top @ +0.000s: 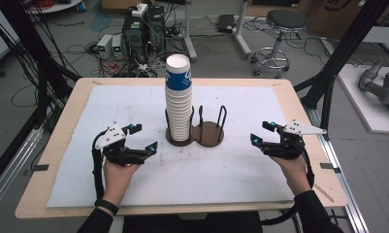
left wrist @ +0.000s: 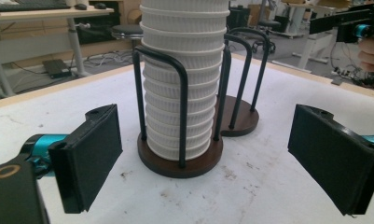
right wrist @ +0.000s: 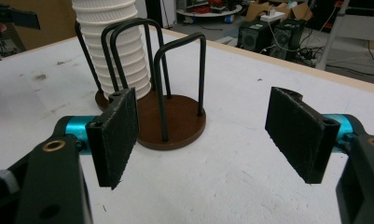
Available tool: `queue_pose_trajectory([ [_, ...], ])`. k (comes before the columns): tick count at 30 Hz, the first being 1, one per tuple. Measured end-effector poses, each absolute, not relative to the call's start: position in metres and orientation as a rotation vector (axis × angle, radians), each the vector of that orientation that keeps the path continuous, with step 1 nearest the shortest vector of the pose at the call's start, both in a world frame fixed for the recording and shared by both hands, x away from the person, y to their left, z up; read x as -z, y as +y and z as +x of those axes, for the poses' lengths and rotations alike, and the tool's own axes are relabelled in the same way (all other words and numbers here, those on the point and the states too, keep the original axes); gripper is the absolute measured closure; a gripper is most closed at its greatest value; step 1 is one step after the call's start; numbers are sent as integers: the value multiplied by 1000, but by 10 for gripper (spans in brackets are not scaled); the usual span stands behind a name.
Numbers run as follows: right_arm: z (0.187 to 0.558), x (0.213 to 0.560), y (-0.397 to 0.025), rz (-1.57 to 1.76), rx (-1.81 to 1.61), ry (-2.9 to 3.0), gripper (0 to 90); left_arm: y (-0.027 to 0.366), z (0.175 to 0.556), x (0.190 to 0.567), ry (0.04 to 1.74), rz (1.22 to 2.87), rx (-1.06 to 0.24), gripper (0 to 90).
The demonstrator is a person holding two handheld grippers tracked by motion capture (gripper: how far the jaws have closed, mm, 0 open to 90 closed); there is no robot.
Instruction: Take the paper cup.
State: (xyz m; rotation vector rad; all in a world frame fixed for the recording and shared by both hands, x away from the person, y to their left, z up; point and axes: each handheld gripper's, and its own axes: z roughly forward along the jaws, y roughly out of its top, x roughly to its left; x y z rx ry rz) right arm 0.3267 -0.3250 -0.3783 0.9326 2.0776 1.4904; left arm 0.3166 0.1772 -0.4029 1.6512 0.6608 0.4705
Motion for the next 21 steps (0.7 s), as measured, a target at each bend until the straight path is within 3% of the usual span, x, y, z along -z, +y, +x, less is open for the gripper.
queue_pose_trajectory([
  [21,324,374,-325,926,-1512,2054,253,155,343,375,589,1664,-439,57],
])
